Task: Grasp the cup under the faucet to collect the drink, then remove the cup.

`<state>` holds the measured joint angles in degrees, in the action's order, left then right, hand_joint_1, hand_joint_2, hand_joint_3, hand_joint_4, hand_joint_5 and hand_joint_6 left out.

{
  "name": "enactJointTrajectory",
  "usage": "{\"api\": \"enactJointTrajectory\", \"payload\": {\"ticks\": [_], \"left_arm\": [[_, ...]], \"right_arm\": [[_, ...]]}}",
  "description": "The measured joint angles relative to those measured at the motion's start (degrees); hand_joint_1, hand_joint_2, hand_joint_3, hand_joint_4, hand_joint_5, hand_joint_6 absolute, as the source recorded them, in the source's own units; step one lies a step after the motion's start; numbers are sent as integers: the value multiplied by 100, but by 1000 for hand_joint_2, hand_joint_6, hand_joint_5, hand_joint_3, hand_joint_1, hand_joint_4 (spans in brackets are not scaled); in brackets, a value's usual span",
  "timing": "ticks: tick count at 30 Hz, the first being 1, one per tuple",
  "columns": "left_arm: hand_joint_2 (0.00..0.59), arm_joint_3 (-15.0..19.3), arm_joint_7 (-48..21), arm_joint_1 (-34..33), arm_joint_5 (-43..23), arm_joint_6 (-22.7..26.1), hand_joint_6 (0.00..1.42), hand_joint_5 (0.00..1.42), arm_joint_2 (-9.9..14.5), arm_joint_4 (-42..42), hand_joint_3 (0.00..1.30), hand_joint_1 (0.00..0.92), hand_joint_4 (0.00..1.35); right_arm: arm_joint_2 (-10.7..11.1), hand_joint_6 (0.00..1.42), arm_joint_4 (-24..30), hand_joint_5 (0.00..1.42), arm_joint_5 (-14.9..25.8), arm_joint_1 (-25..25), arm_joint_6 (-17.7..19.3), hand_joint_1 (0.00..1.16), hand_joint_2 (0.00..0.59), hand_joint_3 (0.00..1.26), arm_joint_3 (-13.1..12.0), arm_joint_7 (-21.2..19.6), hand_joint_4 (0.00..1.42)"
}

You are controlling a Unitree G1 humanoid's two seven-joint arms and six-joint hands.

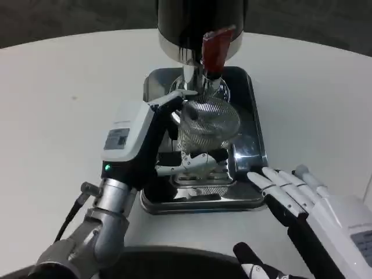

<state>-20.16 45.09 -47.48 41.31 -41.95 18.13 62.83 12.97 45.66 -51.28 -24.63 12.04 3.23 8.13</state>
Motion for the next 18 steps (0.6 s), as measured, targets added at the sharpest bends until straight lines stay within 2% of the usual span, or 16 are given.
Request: {"api": "enactJointTrajectory", "payload": {"ticks": [2, 5, 10, 14, 18], "left_arm": [[156, -59, 62, -7, -1, 17, 1211, 1085, 0, 21, 787, 555, 897], [158, -131, 109, -11, -11, 49, 1035, 927, 2, 47, 598, 536, 689], [124, -204, 150, -10, -16, 76, 670, 646, 29, 53, 280, 416, 353], [103, -325, 46, -1, -10, 138, 400, 473, 72, 102, 142, 342, 187], [97, -378, -40, 30, -5, 173, 352, 442, 94, 130, 103, 303, 138]], "right_arm": [[0, 64, 11, 131, 3, -7, 0, 512, 411, 165, -20, 0, 118], [-2, 68, 15, 132, 6, -11, -2, 512, 411, 165, -29, 0, 118], [-61, 74, 14, 135, 15, -4, -73, 512, 411, 165, -28, 1, 119], [-90, 77, 14, 136, 23, 67, -93, 512, 411, 165, -28, 2, 119], [-86, 81, 13, 143, 63, 95, -112, 512, 411, 171, -30, 7, 119]]}}
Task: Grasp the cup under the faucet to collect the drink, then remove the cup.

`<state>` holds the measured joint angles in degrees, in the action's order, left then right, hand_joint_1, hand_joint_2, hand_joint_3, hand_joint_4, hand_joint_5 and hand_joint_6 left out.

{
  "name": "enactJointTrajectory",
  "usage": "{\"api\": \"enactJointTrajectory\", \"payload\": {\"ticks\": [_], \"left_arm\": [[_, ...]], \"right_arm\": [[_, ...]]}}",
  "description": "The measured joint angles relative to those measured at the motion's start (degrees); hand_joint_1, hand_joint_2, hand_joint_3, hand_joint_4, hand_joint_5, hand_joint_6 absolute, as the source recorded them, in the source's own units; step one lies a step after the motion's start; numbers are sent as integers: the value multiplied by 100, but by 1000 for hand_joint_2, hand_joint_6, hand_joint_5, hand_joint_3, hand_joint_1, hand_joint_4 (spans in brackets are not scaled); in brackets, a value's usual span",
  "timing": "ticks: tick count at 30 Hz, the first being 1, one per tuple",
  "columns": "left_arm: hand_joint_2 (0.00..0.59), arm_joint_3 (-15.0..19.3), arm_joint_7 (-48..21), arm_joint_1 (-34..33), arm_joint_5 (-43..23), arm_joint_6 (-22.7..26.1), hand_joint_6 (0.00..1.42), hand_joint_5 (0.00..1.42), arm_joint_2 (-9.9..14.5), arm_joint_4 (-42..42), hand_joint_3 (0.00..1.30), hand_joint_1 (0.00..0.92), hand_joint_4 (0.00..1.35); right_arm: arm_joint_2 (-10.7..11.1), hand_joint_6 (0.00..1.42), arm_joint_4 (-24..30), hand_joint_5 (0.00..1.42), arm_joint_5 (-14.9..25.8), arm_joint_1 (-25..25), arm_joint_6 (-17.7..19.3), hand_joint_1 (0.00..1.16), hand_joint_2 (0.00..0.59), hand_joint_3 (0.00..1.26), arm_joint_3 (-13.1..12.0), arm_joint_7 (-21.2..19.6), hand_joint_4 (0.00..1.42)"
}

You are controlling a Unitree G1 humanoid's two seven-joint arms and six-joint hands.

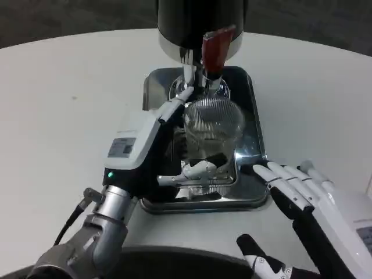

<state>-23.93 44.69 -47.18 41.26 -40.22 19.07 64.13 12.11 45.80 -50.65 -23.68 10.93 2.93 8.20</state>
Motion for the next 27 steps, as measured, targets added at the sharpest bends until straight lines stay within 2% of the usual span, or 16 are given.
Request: {"api": "enactJointTrajectory", "payload": {"ticks": [5, 10, 16, 20, 24, 27], "left_arm": [[71, 15, 0, 51, -24, 10, 309, 426, 23, -5, 79, 214, 117], [56, 82, 3, 247, -54, 15, 286, 426, 85, -129, 88, 182, 117], [40, 400, 67, 704, -239, 31, 215, 395, 271, -940, 89, 85, 117], [46, 920, -242, 1287, -743, 79, 191, 393, 425, -1921, 100, 82, 117], [52, 1586, -780, 2078, -1328, 315, 197, 393, 589, -3443, 108, 39, 127], [76, 2092, -1441, 2658, -1901, 504, 212, 406, 688, -4704, 117, 0, 137]], "right_arm": [[7, 82, -11, 146, 28, 11, -14, 512, 411, 174, 6, 5, 119], [14, 82, -40, 147, 37, 42, -21, 512, 411, 174, 10, 7, 119], [59, 82, -72, 147, 33, 101, -24, 512, 411, 174, 14, 12, 119], [82, 82, -89, 147, 16, 110, -58, 512, 411, 174, 32, 28, 119], [64, 82, -101, 147, 17, 129, -144, 512, 411, 174, 42, 44, 119], [50, 82, -110, 147, 18, 149, -176, 512, 411, 174, 75, 48, 119]]}}
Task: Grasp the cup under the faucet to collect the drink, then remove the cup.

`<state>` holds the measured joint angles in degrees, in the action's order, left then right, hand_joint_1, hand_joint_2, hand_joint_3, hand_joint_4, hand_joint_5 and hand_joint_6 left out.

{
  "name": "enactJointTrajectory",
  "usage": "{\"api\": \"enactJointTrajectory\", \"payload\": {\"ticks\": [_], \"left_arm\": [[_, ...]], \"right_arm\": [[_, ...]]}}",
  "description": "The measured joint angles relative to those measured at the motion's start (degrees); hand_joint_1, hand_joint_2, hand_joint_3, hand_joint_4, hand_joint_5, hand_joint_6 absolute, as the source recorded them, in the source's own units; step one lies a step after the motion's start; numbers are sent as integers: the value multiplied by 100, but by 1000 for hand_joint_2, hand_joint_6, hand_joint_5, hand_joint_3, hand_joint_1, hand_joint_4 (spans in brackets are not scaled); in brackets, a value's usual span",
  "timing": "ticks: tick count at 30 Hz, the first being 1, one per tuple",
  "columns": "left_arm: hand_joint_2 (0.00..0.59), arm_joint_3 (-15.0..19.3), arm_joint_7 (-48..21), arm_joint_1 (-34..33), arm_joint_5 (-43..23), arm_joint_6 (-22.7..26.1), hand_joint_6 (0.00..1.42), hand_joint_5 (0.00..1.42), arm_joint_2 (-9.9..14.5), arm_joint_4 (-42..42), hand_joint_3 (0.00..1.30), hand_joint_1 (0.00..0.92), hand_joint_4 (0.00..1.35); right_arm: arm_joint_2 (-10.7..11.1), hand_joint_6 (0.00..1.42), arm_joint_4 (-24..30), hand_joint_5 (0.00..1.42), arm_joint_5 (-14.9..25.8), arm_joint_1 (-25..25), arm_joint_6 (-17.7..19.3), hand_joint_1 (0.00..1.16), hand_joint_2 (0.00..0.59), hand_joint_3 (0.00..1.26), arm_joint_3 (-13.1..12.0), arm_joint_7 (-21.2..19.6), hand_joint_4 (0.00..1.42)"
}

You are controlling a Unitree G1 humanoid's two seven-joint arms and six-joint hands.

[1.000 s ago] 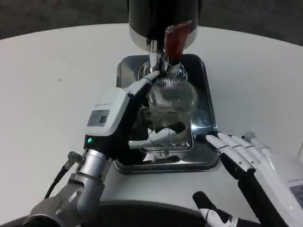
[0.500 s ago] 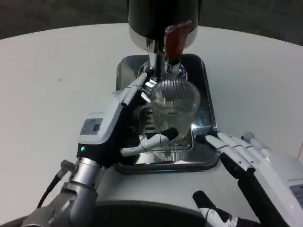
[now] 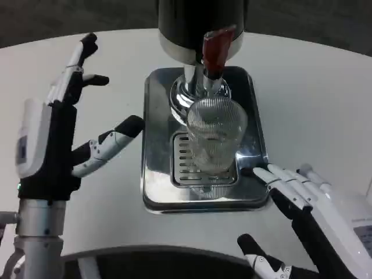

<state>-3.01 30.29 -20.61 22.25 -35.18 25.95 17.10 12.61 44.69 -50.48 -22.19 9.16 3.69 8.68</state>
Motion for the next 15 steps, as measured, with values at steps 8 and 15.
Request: {"api": "enactJointTrajectory", "payload": {"ticks": [8, 15], "left_arm": [[138, 580, -1845, 310, -1819, 55, 104, 170, 111, -1505, 42, 0, 20], [156, 728, -3437, -102, -3097, 336, 72, 83, 272, -1829, 0, 0, 0]], "right_arm": [[-37, 82, -10, 147, 1, -4, -6, 513, 413, 174, 61, -1, 119], [-33, 82, -103, 147, 18, -10, -6, 518, 417, 175, -12, -4, 119]]}}
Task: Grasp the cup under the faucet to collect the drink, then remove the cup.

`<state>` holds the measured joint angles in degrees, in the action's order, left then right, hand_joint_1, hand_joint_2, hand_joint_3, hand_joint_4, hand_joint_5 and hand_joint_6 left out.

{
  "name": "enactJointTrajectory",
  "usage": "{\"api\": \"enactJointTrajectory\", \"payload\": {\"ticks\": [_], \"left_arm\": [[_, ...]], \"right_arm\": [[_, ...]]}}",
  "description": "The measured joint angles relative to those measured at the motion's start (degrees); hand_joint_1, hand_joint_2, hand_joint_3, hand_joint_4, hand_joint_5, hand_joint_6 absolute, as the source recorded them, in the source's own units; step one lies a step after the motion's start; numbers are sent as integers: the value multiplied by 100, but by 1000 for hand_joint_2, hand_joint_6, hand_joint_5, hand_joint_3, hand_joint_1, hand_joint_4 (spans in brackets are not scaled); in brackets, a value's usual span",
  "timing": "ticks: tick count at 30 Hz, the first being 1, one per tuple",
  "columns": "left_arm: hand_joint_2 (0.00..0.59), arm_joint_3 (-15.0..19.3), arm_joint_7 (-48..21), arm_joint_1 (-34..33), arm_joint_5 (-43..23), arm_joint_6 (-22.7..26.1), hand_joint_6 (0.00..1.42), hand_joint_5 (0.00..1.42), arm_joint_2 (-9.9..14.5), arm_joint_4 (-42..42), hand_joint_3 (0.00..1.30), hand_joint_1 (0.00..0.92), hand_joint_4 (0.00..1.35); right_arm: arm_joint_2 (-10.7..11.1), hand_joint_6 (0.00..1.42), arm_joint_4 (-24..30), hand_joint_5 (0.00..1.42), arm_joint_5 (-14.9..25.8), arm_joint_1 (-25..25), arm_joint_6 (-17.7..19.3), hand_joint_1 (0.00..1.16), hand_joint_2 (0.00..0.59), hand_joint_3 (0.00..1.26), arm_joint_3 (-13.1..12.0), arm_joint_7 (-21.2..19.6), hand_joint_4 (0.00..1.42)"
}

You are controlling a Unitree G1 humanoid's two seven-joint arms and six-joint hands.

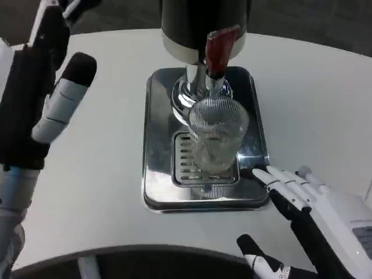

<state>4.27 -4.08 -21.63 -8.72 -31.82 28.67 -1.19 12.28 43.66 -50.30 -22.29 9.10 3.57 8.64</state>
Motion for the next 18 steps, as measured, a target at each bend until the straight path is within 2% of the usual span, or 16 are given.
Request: {"api": "enactJointTrajectory", "payload": {"ticks": [5, 10, 18], "left_arm": [[186, -5, -1121, -655, -629, 344, 25, 27, 98, 14, 0, 0, 0], [142, -62, -2271, -1275, -1196, 895, 0, 9, 127, 136, 0, 0, 0], [107, -129, -3161, -1769, -1365, 1681, 4, 15, 97, 249, 0, 0, 0]], "right_arm": [[29, 82, -53, 147, 38, 0, 2, 521, 418, 175, -76, -2, 121], [48, 82, -49, 147, 76, -23, 2, 523, 418, 175, -130, -27, 126], [5, 82, -4, 147, 86, -129, 4, 525, 418, 179, -129, -76, 128]]}}
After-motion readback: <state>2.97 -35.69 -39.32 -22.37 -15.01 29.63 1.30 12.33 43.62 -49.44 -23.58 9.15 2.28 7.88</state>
